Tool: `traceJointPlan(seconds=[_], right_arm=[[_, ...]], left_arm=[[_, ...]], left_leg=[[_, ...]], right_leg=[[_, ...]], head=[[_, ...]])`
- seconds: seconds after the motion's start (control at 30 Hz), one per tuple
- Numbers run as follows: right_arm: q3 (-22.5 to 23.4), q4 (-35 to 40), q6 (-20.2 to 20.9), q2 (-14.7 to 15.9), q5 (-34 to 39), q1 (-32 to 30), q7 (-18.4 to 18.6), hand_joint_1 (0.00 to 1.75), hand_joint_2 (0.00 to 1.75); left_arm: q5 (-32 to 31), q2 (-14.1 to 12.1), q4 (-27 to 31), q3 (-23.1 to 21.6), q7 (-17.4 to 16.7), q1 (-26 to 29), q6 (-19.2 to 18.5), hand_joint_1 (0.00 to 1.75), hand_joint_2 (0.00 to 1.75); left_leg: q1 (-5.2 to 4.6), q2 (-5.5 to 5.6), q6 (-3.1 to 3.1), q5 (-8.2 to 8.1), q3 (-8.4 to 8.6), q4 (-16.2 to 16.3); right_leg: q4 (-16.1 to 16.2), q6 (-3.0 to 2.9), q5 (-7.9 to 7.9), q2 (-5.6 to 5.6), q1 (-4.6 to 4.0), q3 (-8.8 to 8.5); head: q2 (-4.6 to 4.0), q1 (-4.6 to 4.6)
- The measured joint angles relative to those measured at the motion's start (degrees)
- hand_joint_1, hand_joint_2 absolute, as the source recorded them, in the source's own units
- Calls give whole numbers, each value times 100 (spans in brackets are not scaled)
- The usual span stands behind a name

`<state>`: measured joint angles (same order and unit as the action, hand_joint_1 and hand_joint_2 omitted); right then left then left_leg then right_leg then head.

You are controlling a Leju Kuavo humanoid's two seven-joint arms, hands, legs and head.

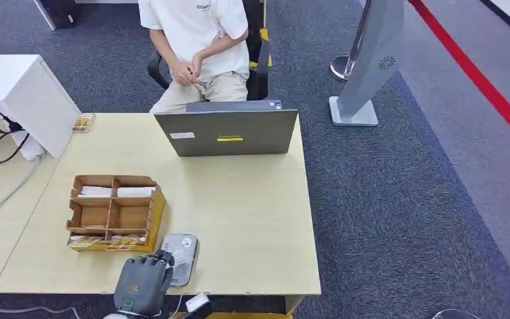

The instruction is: Pass the card to the sensor for recognition and then transmit it.

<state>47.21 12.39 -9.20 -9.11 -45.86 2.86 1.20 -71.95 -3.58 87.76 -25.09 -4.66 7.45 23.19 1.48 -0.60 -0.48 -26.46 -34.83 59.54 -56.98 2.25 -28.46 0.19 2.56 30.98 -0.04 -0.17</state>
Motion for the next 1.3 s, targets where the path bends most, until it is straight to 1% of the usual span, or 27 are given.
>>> traceJointPlan(seconds=[0.37,0.47,0.67,0.87,0.97,1.1,1.2,1.3], right_arm=[[24,0,2,0,-96,1,-2,0,175],[24,0,11,0,-181,1,-7,0,175],[24,0,20,0,-304,0,-4,0,175],[24,-2,48,0,-409,6,7,0,175],[24,-2,68,0,-498,13,33,0,175],[24,-7,-85,-50,-566,22,136,0,175],[22,-11,-109,-101,-575,26,160,0,175],[22,-11,-109,-114,-575,35,160,0,175]], left_arm=[[26,26,2,52,-20,-12,39,175,175],[-39,28,61,179,94,-163,177,175,175],[-133,44,203,512,278,-679,214,175,175],[-230,-30,247,695,304,-1436,208,175,175],[-356,-120,240,717,343,-1975,203,175,175],[-409,-260,170,750,343,-2745,190,175,175],[-422,-297,100,761,345,-3000,188,175,175],[-452,-323,59,761,345,-3063,195,175,175]], left_leg=[[0,0,0,0,1,0],[0,3,0,0,1,0],[1,16,2,5,1,0],[1,26,1,9,-1,1],[1,29,1,9,-3,1],[1,27,0,10,-2,1],[1,27,0,10,-2,1],[1,27,0,9,-5,1]], right_leg=[[0,0,0,0,0,1],[0,0,0,-3,0,5],[-1,0,1,-14,0,2],[-2,0,1,-24,-1,-7],[-2,0,2,-27,-1,-6],[-5,-1,3,-25,-1,-8],[-5,-1,3,-23,-1,-7],[-4,-1,1,-23,-1,-5]], head=[[0,0],[0,0],[0,0],[0,0],[0,0],[0,-2],[0,0],[0,0]])
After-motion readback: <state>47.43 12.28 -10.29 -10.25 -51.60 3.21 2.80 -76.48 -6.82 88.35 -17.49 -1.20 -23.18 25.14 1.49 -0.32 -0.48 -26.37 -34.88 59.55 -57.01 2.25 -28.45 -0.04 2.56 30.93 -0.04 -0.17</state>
